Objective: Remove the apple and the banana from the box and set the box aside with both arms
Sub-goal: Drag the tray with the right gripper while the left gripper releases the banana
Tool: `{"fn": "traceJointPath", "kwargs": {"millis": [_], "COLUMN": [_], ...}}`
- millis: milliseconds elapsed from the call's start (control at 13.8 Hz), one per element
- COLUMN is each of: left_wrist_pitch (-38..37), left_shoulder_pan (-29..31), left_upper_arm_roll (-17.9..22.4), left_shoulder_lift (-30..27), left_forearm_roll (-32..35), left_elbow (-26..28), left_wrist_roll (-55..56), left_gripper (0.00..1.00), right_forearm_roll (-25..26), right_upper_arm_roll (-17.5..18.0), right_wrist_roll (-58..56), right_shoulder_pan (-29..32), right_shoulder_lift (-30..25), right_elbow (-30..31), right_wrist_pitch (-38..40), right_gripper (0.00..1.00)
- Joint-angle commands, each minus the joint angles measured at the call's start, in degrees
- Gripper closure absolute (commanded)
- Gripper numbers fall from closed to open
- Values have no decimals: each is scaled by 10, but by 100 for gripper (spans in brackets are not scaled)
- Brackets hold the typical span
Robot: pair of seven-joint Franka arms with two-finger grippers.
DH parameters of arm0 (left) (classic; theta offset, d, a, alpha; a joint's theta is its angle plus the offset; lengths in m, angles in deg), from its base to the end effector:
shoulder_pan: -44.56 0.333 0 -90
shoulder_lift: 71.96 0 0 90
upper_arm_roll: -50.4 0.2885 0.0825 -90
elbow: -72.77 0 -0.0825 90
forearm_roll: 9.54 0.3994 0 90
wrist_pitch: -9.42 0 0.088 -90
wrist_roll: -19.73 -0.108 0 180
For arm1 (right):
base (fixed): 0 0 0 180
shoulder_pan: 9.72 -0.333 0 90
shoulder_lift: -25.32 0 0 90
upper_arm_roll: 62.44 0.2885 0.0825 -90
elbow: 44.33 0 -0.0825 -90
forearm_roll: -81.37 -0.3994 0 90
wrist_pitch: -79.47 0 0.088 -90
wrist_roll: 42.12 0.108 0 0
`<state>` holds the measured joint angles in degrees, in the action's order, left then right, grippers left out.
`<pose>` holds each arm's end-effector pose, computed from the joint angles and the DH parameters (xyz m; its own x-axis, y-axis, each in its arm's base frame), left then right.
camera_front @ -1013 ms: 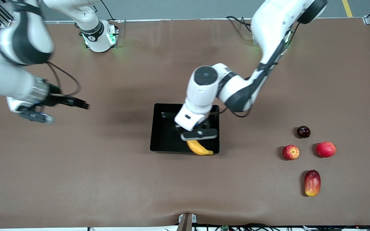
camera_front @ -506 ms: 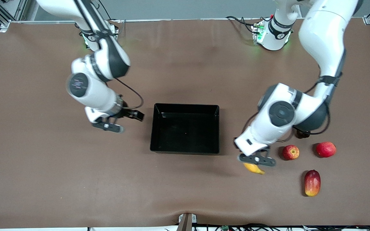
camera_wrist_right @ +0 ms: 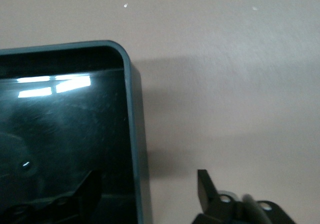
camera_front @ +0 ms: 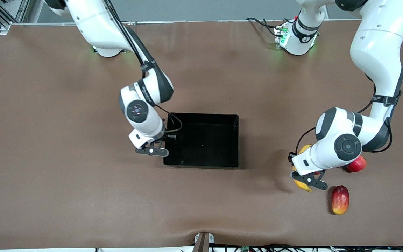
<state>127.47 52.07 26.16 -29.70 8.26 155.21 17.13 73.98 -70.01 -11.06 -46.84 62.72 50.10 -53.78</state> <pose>0.6971 -0.1421 0.2473 0.9202 -0.3888 -0.0456 -0.3885 -0.9213 0.0160 0.5904 0.3468 0.2046 0.9962 -0.0853 0.0186 -0.0847 -0.9959 -0.0305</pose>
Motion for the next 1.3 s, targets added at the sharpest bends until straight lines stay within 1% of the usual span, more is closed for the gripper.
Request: {"fn": "traceJointPath", "kwargs": {"millis": [0, 217, 362, 434, 506, 579, 651, 796, 868, 940, 1085, 1230], "left_wrist_pitch": [51, 125, 137, 137, 139, 140, 140, 135, 134, 122, 83, 55], "left_shoulder_pan": [7, 22, 22, 22, 22, 22, 22, 19, 19, 21, 23, 20], "left_upper_arm_roll": [0, 6, 7, 7, 7, 7, 6, 5, 3, 1, 0, 0], "left_shoulder_lift": [18, 37, 43, 44, 44, 41, 37, 13, -6, -24, -65, -109], "left_forearm_roll": [6, 10, 25, 38, 41, 42, 43, 43, 43, 36, 30, 14], "left_elbow": [29, 65, 69, 69, 68, 68, 66, 62, 62, 61, 58, 61], "left_wrist_roll": [-6, -6, -6, -5, -1, -4, 0, 2, 4, 4, 8, 60], "left_gripper": [100, 100, 100, 88, 32, 0, 0, 0, 0, 0, 0, 0], "right_forearm_roll": [19, 19, 17, 17, 17, 17, 17, 10, -11, -24, -25, -25], "right_upper_arm_roll": [-7, -7, -7, -7, -7, -9, -9, -8, -9, -10, -14, -18], "right_wrist_roll": [11, 8, 7, 6, 4, 1, -7, -64, -90, -104, -143, -207], "right_shoulder_pan": [-5, -4, -3, 2, 5, 7, 21, 54, 76, 99, 136, 188], "right_shoulder_lift": [20, 15, 7, -2, -12, -26, -39, -86, -113, -139, -183, -208], "right_elbow": [-21, -21, -24, -30, -35, -43, -44, -41, -36, -21, 22, 57], "right_wrist_pitch": [-3, 9, 31, 48, 75, 101, 126, 187, 224, 244, 246, 246], "right_gripper": [100, 100, 100, 100, 100, 100, 100, 100, 100, 100, 100, 100]}}
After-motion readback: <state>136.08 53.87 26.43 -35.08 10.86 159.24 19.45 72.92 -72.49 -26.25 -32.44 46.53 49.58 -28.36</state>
